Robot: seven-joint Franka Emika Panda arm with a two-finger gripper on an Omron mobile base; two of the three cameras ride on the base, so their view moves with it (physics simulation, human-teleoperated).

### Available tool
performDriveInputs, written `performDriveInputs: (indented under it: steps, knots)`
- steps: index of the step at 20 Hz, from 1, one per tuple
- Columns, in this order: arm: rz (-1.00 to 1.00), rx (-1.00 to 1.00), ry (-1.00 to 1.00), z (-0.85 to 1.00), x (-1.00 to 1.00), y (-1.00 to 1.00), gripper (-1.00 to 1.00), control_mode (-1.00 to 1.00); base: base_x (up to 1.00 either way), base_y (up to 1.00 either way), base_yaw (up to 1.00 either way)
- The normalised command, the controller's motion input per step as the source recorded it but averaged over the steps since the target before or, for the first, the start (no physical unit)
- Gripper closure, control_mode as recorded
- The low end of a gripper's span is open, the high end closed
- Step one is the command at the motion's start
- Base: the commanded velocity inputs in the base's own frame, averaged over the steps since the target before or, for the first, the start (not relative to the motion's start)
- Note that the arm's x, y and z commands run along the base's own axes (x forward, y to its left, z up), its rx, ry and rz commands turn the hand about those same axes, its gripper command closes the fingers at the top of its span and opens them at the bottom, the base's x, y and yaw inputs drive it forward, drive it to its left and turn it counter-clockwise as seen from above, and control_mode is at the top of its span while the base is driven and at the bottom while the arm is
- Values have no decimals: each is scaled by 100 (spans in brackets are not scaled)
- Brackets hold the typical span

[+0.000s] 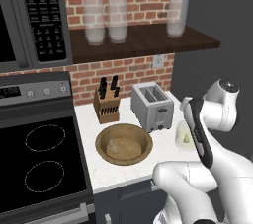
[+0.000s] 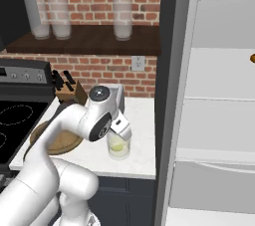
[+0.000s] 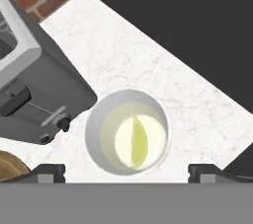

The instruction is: Grab a lemon wedge from the fridge and one ice cube from the ice bowl, and put them in the glass of lemonade.

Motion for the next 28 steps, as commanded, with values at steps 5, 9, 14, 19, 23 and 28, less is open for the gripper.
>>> performDriveInputs:
  steps: [5,9,14,19,23,28]
  knots:
    - [9,0,-10,10,-25,0,-100,-100,0,0,0]
    - [15,0,-10,21,-43,3,-100,-100,0,0,0]
    - [18,0,-3,12,-34,54,-100,-100,0,0,0]
    - [13,0,-1,0,-17,87,-100,-100,0,0,0]
    - [11,0,0,0,-27,81,-100,-100,0,0,0]
    - [10,-5,0,0,-17,100,-100,-100,0,0,0]
